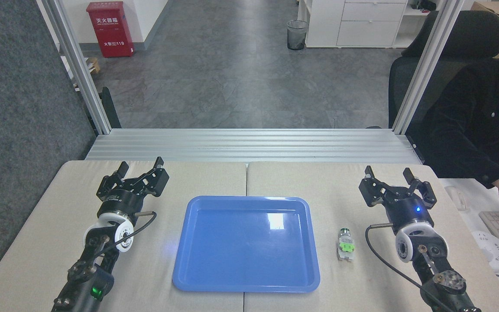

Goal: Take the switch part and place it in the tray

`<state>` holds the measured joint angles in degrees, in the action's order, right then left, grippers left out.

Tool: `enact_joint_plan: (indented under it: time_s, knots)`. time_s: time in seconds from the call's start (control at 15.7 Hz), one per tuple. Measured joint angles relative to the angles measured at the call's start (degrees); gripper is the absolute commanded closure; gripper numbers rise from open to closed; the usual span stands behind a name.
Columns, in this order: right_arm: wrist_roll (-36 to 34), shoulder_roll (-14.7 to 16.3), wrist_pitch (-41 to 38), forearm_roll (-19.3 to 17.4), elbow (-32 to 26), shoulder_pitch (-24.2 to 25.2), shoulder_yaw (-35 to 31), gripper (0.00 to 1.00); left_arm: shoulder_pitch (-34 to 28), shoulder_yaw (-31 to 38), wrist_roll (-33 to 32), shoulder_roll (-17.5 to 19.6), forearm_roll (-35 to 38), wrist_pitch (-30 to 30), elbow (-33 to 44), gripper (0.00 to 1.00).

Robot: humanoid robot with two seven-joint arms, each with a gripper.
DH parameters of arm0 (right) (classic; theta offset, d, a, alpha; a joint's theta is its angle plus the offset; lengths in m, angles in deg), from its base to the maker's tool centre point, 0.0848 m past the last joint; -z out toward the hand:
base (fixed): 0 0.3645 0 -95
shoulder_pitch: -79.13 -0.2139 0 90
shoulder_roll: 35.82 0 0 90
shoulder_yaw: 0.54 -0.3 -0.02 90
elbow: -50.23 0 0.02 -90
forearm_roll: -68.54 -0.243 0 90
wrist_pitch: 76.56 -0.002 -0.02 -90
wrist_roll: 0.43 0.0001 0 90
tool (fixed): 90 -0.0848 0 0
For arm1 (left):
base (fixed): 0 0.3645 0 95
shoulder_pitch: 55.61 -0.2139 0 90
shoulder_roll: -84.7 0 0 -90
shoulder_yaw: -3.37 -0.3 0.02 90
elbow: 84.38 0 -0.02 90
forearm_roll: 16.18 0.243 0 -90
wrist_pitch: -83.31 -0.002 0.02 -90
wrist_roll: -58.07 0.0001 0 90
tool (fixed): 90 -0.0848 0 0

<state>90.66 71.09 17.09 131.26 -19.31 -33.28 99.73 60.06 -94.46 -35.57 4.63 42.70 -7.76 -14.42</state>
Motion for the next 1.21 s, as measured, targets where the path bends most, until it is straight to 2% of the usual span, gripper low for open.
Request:
enact_joint_plan:
  time_s: [1.21]
  knots:
    - [-2.29, 0.08, -0.96, -0.04, -2.29, 0.63, -1.55, 0.01, 0.00, 0.00, 0.00, 0.00, 0.00, 0.00, 0.00, 0.00]
